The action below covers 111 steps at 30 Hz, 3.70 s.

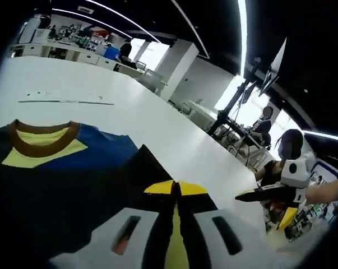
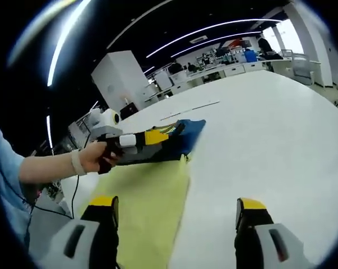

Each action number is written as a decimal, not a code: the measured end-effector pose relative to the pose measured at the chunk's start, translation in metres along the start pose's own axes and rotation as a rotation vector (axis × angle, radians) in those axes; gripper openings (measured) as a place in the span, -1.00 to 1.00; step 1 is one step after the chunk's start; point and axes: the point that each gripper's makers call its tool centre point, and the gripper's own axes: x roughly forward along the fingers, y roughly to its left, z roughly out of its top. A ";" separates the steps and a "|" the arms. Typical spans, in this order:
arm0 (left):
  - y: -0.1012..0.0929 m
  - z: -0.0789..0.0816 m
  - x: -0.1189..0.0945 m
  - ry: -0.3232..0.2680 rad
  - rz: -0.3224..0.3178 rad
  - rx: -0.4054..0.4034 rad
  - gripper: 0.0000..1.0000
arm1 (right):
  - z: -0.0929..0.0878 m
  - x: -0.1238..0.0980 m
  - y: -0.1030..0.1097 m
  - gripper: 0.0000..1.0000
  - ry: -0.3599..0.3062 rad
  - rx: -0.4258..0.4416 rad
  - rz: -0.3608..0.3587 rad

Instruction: Fold the garment on the visible template until the final outline fits inside the template.

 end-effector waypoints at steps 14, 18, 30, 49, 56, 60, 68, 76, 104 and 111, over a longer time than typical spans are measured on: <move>0.009 0.014 -0.013 -0.074 0.034 0.083 -0.10 | 0.000 0.000 0.002 0.74 -0.003 0.002 -0.002; 0.013 0.020 -0.024 -0.082 0.039 0.111 0.05 | 0.001 0.004 0.005 0.73 0.000 -0.005 0.005; 0.049 0.034 -0.102 -0.138 0.141 0.153 0.11 | 0.013 0.012 0.025 0.74 -0.010 -0.039 0.032; 0.191 0.058 -0.224 -0.181 0.537 0.059 -0.22 | 0.011 0.017 0.028 0.75 -0.001 -0.055 0.039; 0.214 0.039 -0.214 -0.114 0.555 -0.014 -0.54 | 0.006 0.010 0.015 0.75 0.007 -0.043 0.012; 0.222 0.041 -0.208 -0.122 0.566 -0.056 -0.64 | 0.004 0.007 0.010 0.75 0.009 -0.030 0.000; 0.231 0.040 -0.197 -0.093 0.579 -0.078 -0.75 | -0.002 0.007 0.009 0.75 0.022 -0.028 -0.007; 0.235 0.046 -0.197 -0.083 0.594 -0.065 -1.00 | -0.003 0.008 0.011 0.75 0.031 -0.036 -0.005; 0.216 0.074 -0.205 -0.133 0.499 0.079 -0.16 | -0.003 0.013 0.018 0.84 0.031 -0.058 0.013; 0.190 0.064 -0.204 -0.096 0.402 0.149 0.70 | 0.006 0.017 0.021 0.99 0.030 -0.103 0.010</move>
